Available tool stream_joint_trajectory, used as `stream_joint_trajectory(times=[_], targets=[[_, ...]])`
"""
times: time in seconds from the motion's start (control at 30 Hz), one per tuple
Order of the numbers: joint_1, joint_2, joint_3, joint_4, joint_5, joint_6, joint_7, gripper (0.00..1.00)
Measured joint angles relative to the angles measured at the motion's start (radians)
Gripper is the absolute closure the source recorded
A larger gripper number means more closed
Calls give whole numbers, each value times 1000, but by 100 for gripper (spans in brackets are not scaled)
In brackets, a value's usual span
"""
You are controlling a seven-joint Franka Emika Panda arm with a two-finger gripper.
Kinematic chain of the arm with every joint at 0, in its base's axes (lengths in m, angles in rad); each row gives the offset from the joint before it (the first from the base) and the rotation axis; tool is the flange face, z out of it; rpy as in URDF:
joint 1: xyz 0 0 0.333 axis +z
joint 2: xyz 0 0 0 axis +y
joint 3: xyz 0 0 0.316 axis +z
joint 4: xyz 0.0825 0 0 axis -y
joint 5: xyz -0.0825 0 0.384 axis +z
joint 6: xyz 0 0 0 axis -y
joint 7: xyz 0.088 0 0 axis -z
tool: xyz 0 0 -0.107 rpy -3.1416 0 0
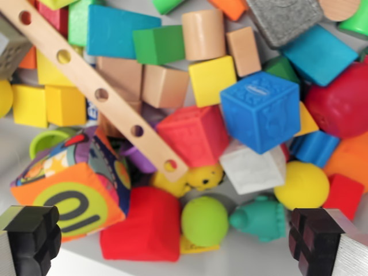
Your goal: Pick an object from the bin
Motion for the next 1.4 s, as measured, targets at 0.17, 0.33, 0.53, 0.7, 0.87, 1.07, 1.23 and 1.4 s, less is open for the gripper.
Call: stream_joint_trajectory(times=[0.17,0.33,0.53,0.7,0.87,1.07,1.23,1.4], targets=[[14,-36,2,-58,3,26,-58,0],[32,-76,2,-121,7,55,-121,0],[57,-121,2,-193,13,87,-196,0],[79,-161,2,-253,18,112,-257,0],[104,-198,2,-309,24,136,-316,0],[138,-246,2,-380,32,164,-388,0],[150,-237,1,-407,33,208,-404,0],[150,-160,-1,-415,33,282,-406,0]])
